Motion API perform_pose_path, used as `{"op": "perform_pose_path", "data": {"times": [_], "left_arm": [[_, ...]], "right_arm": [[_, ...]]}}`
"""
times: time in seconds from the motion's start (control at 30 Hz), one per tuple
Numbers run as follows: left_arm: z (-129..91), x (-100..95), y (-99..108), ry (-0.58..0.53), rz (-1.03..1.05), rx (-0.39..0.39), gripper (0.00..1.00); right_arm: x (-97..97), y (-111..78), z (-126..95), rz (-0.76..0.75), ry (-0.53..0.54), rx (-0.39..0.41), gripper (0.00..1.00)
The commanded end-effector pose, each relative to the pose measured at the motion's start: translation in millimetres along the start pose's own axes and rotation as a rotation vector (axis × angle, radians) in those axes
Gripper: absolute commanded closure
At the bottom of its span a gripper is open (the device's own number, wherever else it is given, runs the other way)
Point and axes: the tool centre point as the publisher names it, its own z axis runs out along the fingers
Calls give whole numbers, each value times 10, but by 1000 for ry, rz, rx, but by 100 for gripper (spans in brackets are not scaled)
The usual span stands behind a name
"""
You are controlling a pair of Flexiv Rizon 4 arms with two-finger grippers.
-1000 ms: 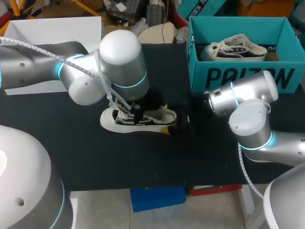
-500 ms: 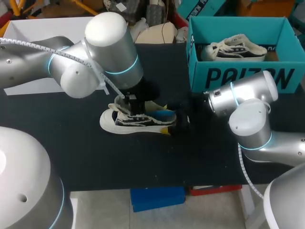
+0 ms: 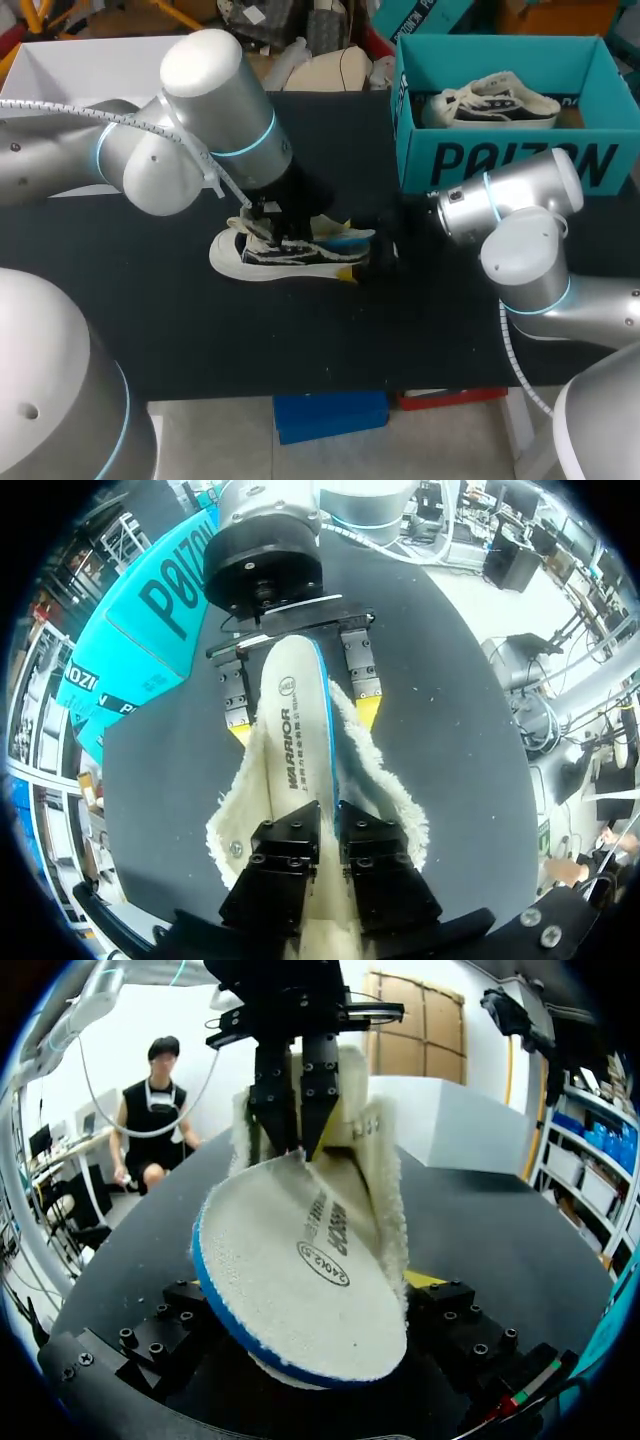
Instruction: Take the shoe out of the shoebox, open the shoe tongue, remove and reinsert the insole, then place the shoe into the shoebox
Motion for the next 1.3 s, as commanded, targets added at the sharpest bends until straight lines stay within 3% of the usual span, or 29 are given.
{"op": "perform_pose_path", "data": {"times": [0.03, 0.07, 0.17, 0.37, 0.73, 1.3], "left_arm": [[24, 1, 2, -51, 2, -10, 51], [13, -2, 3, -59, 6, -13, 45], [18, -8, -6, -94, 31, -64, 42], [35, -44, -20, -162, 12, -88, 49], [212, -29, -114, -223, 21, -131, 51], [260, -162, -281, -306, -37, -104, 55]], "right_arm": [[12, -30, 21, 1, 0, 2, 100], [12, -30, 21, 1, 0, 2, 100], [12, -30, 21, 1, 0, 2, 100], [12, -30, 21, 1, 0, 2, 100], [12, -30, 21, 1, 0, 2, 100], [12, -30, 21, 1, 0, 2, 100]]}}
